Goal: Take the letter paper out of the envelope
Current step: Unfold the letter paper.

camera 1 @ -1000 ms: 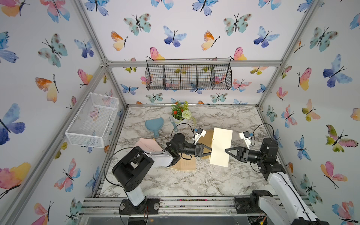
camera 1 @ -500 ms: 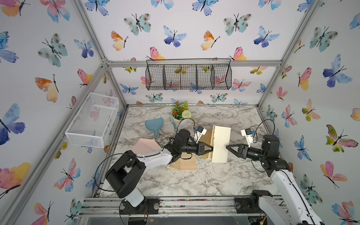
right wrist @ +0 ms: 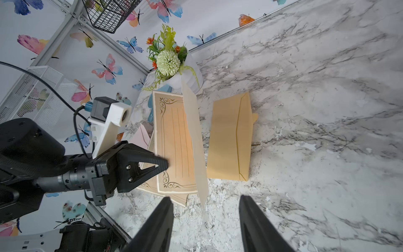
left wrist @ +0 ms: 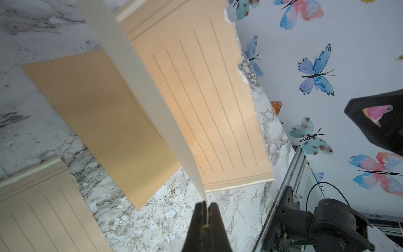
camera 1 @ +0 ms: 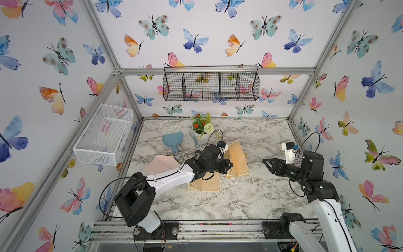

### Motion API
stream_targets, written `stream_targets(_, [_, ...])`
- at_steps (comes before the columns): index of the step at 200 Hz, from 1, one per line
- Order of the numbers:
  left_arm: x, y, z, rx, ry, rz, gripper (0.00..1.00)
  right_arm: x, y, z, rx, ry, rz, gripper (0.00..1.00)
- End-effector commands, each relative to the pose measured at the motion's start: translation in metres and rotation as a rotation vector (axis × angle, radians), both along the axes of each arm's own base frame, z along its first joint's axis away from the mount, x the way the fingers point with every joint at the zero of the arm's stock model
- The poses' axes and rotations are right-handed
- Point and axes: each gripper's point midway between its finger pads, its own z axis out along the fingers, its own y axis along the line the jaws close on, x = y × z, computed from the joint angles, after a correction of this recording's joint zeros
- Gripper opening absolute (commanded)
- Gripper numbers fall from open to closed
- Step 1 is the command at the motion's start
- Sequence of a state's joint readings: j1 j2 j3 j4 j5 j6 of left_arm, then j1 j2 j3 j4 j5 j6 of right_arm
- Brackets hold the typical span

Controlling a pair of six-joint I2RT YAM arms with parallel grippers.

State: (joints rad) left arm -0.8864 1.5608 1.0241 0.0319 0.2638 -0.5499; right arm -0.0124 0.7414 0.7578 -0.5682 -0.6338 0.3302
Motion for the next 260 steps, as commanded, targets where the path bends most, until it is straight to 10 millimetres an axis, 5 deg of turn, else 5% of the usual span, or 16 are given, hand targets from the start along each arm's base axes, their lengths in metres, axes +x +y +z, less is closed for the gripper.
stream_targets(1, [0.0,-0.006,-0.005,0.072,-0.035,-0.001,0.0,-0.004,0.011,-0.012,0.059,0.043,0.058,0.53])
stream_targets(65, [-0.01,-0.021,0.004,-0.005,-0.018,-0.063,0.0,-0.005,0.02,-0.041,0.098,0.105,0.111,0.51])
stream_targets(114, [-0.01,-0.028,-0.006,0.03,-0.008,-0.069,0.0,-0.003,0.022,-0.021,0.105,0.056,0.112,0.5])
stream_targets(238, [-0.026,-0.048,0.006,-0.015,-0.015,-0.143,0.0,0.006,0.037,-0.065,0.065,0.147,0.144,0.5])
stream_targets(260, [-0.029,-0.046,0.012,-0.032,-0.02,-0.156,0.0,0.007,0.038,-0.069,0.058,0.15,0.151,0.32])
